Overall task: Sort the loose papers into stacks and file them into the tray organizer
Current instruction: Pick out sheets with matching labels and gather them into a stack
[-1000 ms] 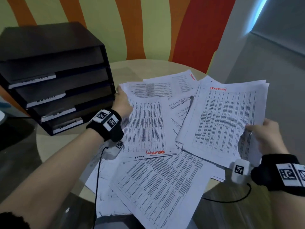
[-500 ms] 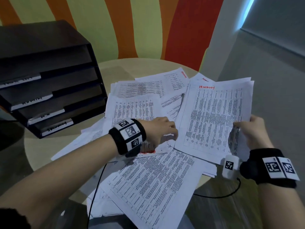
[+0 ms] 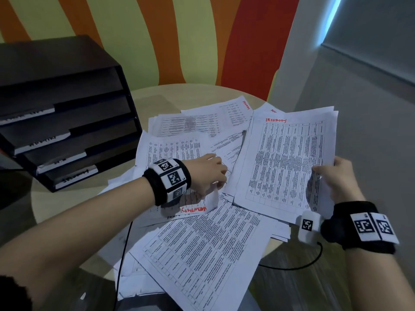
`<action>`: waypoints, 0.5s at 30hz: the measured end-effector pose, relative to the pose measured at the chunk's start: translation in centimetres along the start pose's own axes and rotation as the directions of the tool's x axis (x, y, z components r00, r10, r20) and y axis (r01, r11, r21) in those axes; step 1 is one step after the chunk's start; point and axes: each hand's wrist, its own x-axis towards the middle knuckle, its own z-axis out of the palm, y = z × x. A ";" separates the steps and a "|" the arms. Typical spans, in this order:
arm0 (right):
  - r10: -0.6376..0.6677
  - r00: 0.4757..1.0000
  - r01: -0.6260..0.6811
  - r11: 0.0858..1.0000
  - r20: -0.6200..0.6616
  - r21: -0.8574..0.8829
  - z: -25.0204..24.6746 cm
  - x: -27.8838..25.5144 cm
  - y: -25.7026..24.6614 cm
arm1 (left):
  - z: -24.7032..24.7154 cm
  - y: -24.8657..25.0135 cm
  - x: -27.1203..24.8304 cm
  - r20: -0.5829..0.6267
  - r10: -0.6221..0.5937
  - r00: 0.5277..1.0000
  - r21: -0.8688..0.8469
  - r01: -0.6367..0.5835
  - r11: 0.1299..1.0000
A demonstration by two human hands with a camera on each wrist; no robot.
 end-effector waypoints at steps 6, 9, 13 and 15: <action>-0.034 0.999 0.034 0.999 0.006 0.012 0.1 -0.5 -0.5 | -0.8 -1.6 -0.4 -0.108 -0.127 0.986 -0.214 0.102 0.971; -0.057 0.998 0.057 0.997 0.002 0.052 0.3 -0.7 -0.6 | -3.3 -2.9 -0.9 -0.293 -0.280 0.914 -0.574 0.066 0.816; -0.104 0.994 0.105 0.992 -0.017 0.074 0.5 -0.7 -0.9 | -7.5 -4.3 -1.4 -0.470 -0.466 0.750 -0.773 -0.094 0.628; -0.104 0.994 0.105 0.986 -0.017 0.127 0.4 -0.6 -0.9 | -8.5 -4.8 -1.1 -0.513 -0.568 0.644 -0.818 -0.166 0.550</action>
